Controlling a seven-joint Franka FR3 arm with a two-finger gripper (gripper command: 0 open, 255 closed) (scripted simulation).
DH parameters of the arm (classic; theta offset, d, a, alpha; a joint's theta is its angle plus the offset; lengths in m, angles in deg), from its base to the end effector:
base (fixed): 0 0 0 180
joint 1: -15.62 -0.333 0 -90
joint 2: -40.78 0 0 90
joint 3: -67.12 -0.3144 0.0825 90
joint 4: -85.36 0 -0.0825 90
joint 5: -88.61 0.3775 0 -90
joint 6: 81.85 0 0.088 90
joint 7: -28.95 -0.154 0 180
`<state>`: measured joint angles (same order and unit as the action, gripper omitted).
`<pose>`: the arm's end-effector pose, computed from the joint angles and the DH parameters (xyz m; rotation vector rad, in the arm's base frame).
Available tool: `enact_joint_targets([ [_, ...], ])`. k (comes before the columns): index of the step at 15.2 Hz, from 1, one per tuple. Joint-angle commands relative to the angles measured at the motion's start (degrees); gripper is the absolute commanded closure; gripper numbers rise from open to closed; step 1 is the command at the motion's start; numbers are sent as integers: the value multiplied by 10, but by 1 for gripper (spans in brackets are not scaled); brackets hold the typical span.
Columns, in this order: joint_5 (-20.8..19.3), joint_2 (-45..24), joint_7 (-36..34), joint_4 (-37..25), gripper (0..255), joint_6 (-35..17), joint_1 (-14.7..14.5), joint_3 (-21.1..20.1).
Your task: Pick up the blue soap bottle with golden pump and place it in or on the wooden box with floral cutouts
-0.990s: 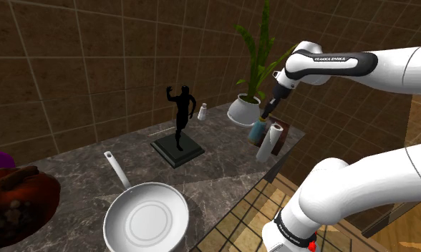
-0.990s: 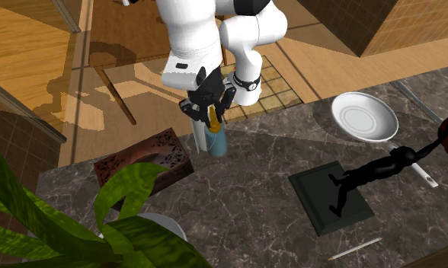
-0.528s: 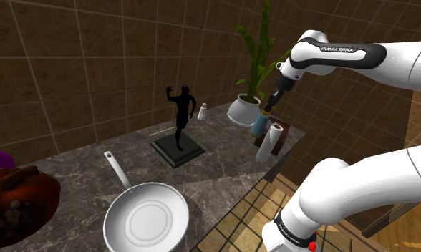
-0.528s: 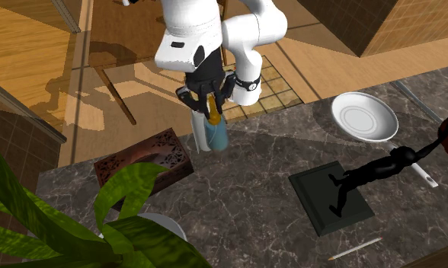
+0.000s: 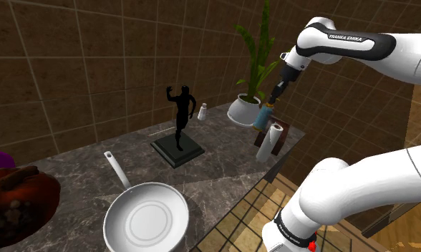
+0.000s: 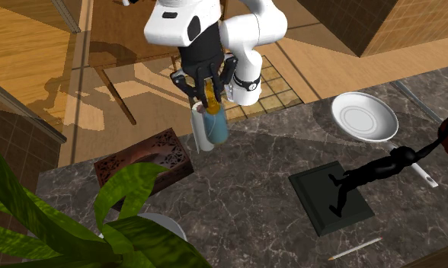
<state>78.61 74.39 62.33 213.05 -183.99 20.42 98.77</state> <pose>0.2984 -0.2794 0.5144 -3.0705 -0.0690 -0.1958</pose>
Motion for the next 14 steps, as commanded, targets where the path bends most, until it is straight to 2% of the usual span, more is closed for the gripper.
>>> enact_joint_targets([
  [1,2,-1,-2,-11,255,10,-2,-3],
  [9,26,-110,123,-170,255,58,-20,112],
  [14,88,-220,226,-294,255,97,-40,214],
])
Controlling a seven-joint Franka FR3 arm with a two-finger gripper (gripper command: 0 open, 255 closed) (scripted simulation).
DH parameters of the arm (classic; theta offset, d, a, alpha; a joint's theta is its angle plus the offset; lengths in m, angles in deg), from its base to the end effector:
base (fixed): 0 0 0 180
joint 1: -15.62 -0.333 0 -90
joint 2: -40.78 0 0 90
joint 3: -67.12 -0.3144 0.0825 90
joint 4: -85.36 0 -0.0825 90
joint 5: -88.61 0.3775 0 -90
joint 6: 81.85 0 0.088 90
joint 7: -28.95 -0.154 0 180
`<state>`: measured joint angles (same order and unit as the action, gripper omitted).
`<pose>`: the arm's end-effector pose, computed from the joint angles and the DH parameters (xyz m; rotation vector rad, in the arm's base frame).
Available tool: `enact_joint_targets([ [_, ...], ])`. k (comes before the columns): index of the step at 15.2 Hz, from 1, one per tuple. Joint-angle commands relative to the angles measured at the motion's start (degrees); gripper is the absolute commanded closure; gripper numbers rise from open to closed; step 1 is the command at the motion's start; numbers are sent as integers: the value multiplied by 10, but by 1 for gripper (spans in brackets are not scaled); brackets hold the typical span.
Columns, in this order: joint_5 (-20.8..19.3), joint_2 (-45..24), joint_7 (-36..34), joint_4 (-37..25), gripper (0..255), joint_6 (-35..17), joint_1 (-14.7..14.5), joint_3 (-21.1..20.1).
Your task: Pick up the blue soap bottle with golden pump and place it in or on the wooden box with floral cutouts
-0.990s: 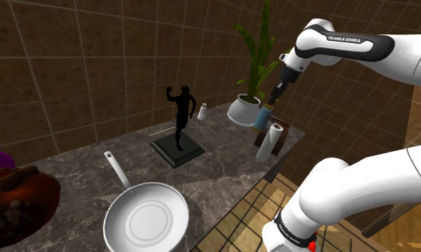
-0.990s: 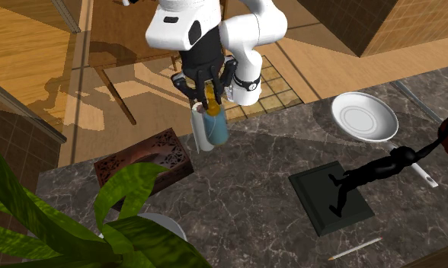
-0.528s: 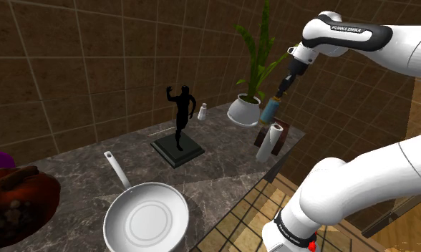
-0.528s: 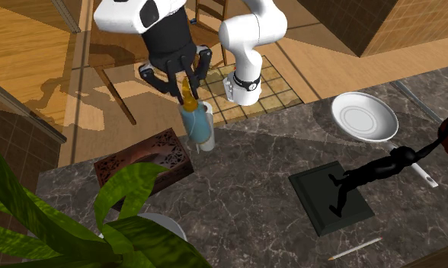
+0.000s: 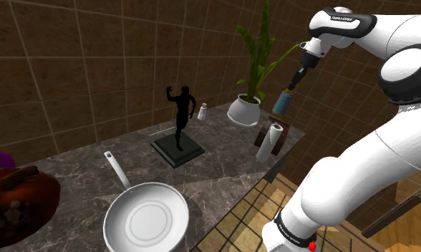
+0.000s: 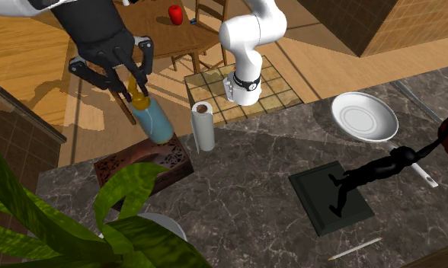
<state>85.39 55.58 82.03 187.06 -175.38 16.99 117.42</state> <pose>0.2743 -0.4230 0.5673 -3.0669 -0.0638 -0.1948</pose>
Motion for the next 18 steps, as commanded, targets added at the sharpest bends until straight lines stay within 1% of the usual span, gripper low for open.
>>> enact_joint_targets([
  [1,43,-62,55,-62,255,21,-8,53],
  [2,71,-98,84,-92,255,33,-7,80],
  [3,106,-139,117,-124,255,47,0,107],
  [4,147,-186,152,-158,255,65,17,129],
  [5,208,-252,198,-210,255,96,56,150],
  [6,197,-242,193,-197,255,85,62,134],
  [7,192,-236,190,-185,255,75,60,130],
  [12,172,-214,184,-131,255,29,42,129],
  [18,159,-198,181,-73,255,-22,29,127],
])
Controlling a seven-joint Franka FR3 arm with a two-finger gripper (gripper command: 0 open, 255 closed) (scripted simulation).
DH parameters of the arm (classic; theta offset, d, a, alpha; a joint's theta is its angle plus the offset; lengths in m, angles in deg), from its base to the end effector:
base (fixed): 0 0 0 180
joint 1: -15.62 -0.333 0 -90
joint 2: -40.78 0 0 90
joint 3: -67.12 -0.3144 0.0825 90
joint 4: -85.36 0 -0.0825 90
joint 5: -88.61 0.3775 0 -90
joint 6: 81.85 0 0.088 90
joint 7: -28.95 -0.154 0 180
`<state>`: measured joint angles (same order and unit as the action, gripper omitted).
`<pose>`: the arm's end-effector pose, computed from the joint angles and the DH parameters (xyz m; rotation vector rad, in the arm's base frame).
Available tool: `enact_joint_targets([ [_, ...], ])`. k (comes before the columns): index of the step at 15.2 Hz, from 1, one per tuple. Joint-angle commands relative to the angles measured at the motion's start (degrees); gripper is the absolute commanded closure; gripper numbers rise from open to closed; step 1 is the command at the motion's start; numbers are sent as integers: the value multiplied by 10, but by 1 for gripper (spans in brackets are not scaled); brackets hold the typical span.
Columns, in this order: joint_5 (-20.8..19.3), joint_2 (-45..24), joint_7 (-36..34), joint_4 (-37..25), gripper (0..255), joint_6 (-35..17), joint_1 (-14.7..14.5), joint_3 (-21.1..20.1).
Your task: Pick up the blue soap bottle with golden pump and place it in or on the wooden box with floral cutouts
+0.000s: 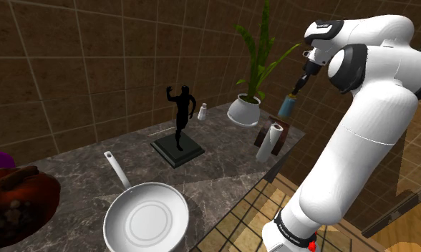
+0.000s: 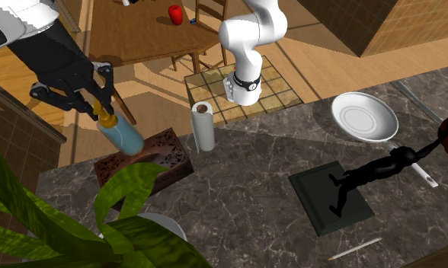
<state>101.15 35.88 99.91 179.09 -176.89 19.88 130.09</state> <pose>0.2625 -0.5020 0.5319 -3.0698 -0.0691 -0.1952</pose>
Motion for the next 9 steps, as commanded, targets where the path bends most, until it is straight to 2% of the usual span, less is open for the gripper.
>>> enact_joint_targets([
  [1,0,1,2,15,255,-15,-1,0],
  [9,-1,4,8,79,255,-77,-6,-2],
])
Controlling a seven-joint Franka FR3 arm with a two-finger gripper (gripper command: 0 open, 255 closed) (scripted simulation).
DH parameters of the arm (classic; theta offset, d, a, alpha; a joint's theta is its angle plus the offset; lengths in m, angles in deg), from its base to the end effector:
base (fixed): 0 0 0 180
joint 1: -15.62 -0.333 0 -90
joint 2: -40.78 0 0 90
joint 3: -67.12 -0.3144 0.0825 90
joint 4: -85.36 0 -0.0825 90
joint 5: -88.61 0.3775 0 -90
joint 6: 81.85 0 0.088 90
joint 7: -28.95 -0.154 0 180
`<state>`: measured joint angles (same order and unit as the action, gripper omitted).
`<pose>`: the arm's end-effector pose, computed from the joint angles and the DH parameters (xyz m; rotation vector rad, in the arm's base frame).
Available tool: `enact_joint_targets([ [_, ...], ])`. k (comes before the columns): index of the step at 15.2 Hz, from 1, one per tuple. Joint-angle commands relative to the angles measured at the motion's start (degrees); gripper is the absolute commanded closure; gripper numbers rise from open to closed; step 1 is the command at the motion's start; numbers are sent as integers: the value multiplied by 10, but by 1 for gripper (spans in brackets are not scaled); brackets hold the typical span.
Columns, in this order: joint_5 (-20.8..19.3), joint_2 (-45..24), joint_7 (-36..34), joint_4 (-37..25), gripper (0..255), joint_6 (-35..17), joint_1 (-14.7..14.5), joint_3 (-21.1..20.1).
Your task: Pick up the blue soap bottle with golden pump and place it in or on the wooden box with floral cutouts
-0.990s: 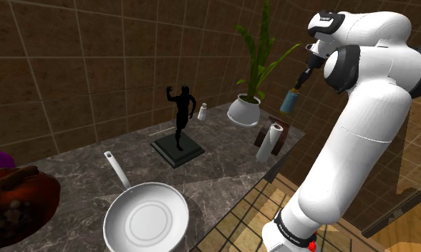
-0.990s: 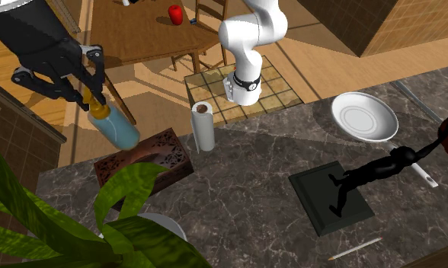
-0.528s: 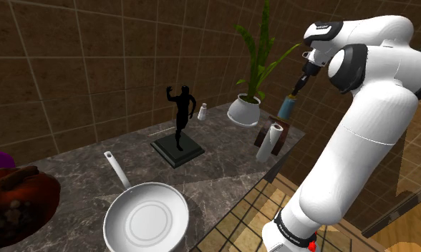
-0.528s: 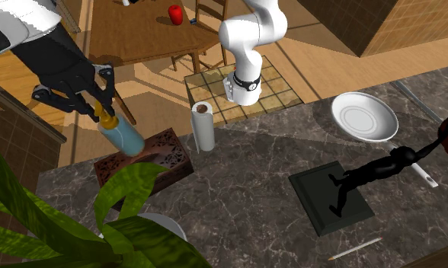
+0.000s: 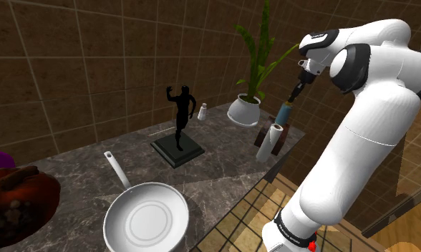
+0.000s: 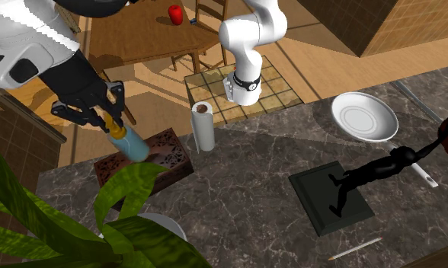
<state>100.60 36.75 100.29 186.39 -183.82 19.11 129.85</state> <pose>0.2624 -0.5020 0.4863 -3.0698 -0.0688 -0.1953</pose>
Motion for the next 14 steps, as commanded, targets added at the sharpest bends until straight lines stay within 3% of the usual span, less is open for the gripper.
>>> enact_joint_targets([
  [1,5,-5,6,13,255,-15,2,0],
  [5,12,-11,14,40,255,-44,2,-1],
  [13,13,-11,14,42,255,-46,2,-1],
  [14,11,-9,13,43,0,-46,1,-1],
])
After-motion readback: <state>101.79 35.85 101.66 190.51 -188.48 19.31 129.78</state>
